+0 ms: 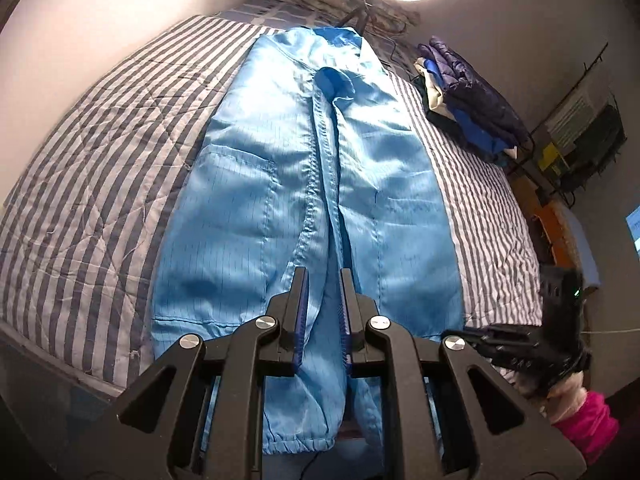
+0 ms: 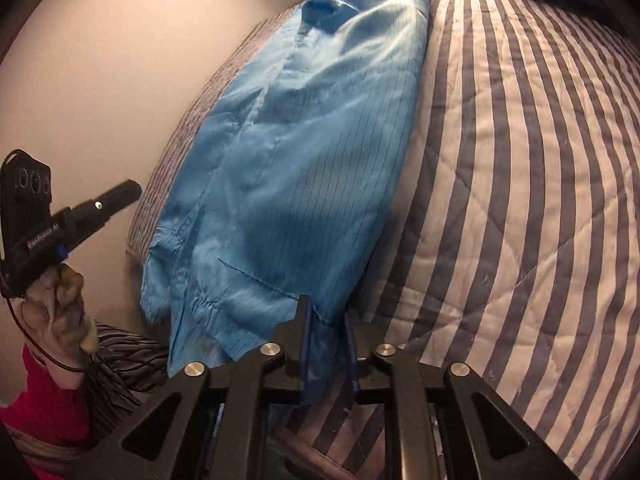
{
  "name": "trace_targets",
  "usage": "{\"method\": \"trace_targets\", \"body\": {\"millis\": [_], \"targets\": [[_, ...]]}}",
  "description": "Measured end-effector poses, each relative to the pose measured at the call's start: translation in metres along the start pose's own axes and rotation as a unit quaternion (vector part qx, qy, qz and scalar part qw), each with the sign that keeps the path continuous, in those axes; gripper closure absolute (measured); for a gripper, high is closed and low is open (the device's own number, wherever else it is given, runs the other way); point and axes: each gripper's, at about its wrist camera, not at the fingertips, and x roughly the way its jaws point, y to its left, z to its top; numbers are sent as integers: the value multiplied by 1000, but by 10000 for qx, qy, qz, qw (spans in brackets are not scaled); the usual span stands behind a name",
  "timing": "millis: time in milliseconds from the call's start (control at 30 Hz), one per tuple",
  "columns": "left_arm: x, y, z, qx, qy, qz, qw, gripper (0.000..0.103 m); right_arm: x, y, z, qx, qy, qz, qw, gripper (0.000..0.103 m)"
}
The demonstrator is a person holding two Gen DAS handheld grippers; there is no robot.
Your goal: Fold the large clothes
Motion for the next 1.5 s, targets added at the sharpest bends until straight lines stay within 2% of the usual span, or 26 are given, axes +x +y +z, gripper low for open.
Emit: {"method": "trace_targets", "body": {"millis": [133, 167, 200, 267, 400, 467, 567, 633, 800, 933, 1067, 1167, 1267, 1367, 1433, 1500], "targets": [[-6, -10, 10, 123, -40, -72, 9999, 91, 1, 16, -3, -311, 122, -203, 9992, 89], [-7, -14, 11, 192, -44, -88, 9998, 91, -3, 21, 0, -431, 76, -221, 9988, 84], [-7, -20, 12, 270, -55, -130, 9995, 91, -14, 27, 4, -543, -64, -251, 9982, 74], [-7, -28, 11, 275, -78, -242, 9993, 91, -32, 33, 13, -654, -352, -220, 9970, 68], [-3, -51, -7, 122, -87, -631, 9979, 91, -73, 39, 56, -868, -1062, -381, 9898, 65], [5, -67, -18, 173, 29, -796, 9967, 91, -78, 38, 84, -915, -1296, -503, 9861, 61], [20, -93, -33, 359, 163, -890, 9952, 91, -83, 27, 138, -1046, -1617, -798, 9780, 61], [36, -111, -39, 560, 315, -947, 9934, 91, -76, 17, 173, -998, -1659, -967, 9763, 61], [72, -134, -47, 913, 626, -894, 9898, 91, -42, -29, 249, -413, -1545, -895, 9831, 59], [100, -132, -52, 908, 925, -814, 9882, 91, -9, -61, 287, 2, -1490, -754, 9860, 59], [116, -121, -52, 665, 1151, -973, 9863, 91, 25, -77, 319, 66, -1357, -800, 9875, 58], [123, -114, -52, 593, 1250, -1064, 9847, 91, 44, -86, 339, 133, -1367, -832, 9870, 44], [128, -109, -51, 545, 1302, -1173, 9830, 91, 61, -97, 355, 277, -1370, -781, 9871, 44], [132, -108, -53, 637, 1314, -1215, 9818, 91, 74, -109, 365, 471, -1349, -595, 9879, 48], [134, -104, -53, 570, 1332, -1286, 9811, 91, 79, -117, 368, 643, -1357, -331, 9881, 66], [138, -100, -50, 516, 1353, -1323, 9806, 91, 81, -120, 373, 781, -1430, -140, 9865, 97]]}}
